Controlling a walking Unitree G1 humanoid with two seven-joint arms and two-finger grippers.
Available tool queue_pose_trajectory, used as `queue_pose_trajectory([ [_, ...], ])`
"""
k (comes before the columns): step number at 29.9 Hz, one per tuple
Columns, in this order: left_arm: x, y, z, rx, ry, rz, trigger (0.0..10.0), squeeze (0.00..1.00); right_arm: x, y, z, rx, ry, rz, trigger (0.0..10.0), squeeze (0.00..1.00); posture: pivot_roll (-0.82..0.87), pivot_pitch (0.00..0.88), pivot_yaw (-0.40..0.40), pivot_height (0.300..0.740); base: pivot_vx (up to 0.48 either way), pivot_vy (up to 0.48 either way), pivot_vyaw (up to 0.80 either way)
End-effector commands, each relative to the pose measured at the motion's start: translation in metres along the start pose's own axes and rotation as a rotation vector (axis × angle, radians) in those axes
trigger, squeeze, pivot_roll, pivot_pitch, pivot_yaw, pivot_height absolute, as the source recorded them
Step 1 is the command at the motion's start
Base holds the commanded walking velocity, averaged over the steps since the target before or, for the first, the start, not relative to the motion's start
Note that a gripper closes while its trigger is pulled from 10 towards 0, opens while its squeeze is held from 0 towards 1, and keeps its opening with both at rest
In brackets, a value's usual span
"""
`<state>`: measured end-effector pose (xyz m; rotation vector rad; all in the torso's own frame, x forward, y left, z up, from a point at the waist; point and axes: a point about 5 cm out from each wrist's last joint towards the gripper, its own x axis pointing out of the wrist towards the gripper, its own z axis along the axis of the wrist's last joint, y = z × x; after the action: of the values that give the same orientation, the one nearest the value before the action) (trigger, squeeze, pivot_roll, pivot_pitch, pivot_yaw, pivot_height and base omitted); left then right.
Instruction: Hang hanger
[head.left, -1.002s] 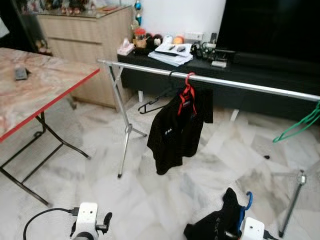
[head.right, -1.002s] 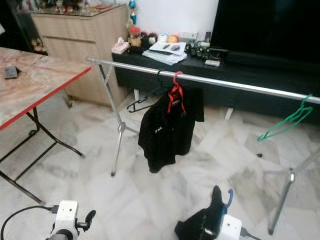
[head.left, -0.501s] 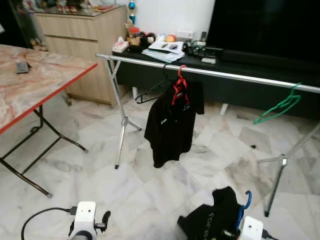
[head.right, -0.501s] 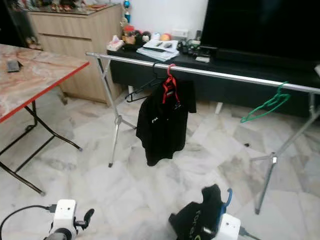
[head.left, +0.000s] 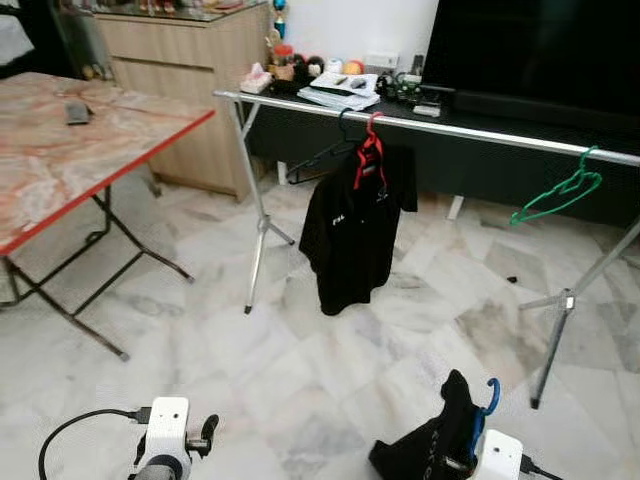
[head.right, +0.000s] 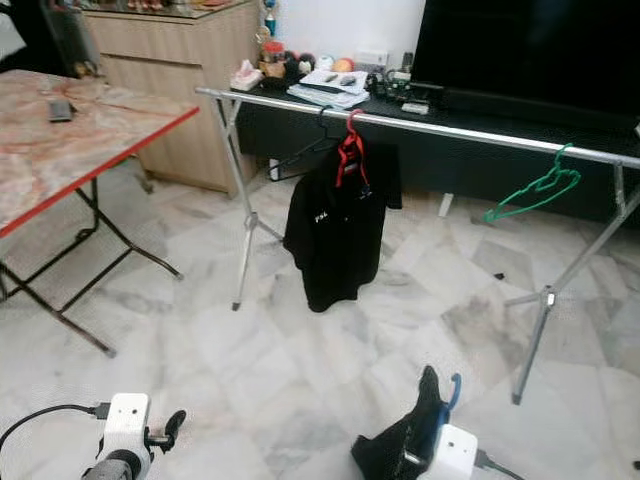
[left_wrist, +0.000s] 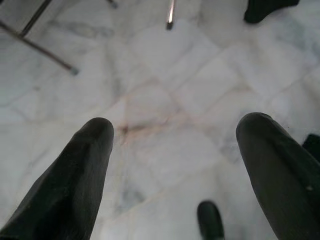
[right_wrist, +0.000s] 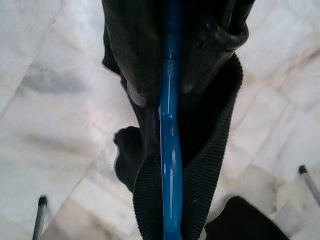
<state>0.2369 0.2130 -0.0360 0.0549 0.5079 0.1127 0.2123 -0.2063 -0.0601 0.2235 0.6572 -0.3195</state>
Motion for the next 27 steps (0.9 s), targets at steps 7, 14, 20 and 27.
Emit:
queue_pose_trajectory([
  [7,0.001,0.000,0.003,0.005,-0.008,-0.002,10.0,0.00,0.001,-0.001,0.013,-0.019,-0.099,0.003,10.0,0.00,0.03,0.063,-0.004,0.740,0.000,0.000,0.00],
  [14,0.004,-0.002,0.009,0.002,-0.031,-0.006,10.0,0.00,0.001,0.001,0.016,-0.045,-0.124,0.027,10.0,0.00,0.02,0.063,-0.005,0.740,0.000,0.000,0.00],
  [20,0.010,-0.001,0.030,0.009,-0.113,-0.022,10.0,0.00,0.004,0.003,0.018,-0.347,-0.066,0.111,10.0,0.00,0.02,0.064,-0.006,0.740,0.000,0.000,0.00],
  [27,0.015,-0.004,0.051,0.088,-0.190,-0.105,10.0,0.00,0.021,0.042,0.117,-0.536,-0.264,0.306,10.0,0.00,0.02,0.062,-0.008,0.740,0.000,0.000,0.00],
])
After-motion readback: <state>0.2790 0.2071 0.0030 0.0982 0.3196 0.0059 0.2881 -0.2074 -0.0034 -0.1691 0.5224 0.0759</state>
